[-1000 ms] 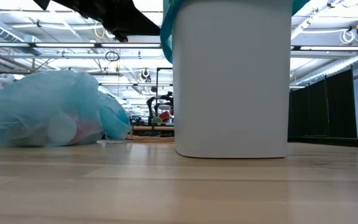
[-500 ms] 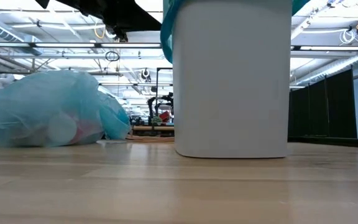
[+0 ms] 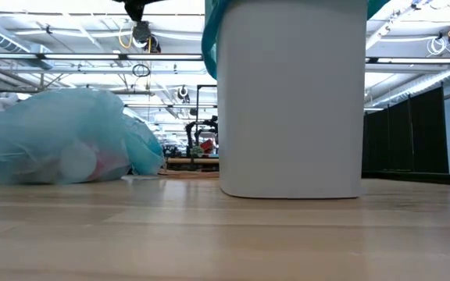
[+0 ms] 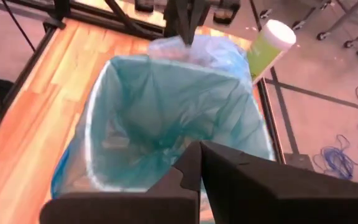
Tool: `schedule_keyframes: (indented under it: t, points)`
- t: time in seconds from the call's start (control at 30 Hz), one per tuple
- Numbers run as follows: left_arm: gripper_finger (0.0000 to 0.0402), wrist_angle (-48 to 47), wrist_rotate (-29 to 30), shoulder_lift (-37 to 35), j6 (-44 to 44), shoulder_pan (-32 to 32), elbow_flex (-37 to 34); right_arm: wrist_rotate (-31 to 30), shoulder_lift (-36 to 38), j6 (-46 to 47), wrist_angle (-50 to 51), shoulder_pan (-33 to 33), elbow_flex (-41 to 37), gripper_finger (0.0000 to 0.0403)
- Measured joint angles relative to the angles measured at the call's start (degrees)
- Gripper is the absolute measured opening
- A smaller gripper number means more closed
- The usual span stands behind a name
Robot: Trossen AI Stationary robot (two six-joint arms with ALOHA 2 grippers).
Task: Place trash/remove bag and relplace
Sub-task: Return to Home Position
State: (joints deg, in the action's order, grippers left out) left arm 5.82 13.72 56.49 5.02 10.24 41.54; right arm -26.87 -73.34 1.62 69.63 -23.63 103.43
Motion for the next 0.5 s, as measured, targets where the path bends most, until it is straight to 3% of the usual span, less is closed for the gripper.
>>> schedule_keyframes:
  t: [0.17, 0.4, 0.5]
  points:
    - [0.0000, -0.98, 0.00, -2.10, 0.83, 0.28, 0.00, -4.85, 8.45, 3.64, -7.74, -5.62, -14.76, 0.0000]
    - [0.0000, -0.22, -2.23, -2.46, 2.90, -2.67, 0.00, -4.22, 23.85, -0.49, -31.31, -5.21, -38.57, 0.0000]
    - [0.0000, 0.35, -6.07, -2.47, 2.86, -5.38, 0.00, -0.15, 29.82, -2.88, -40.89, -2.83, -46.02, 0.0000]
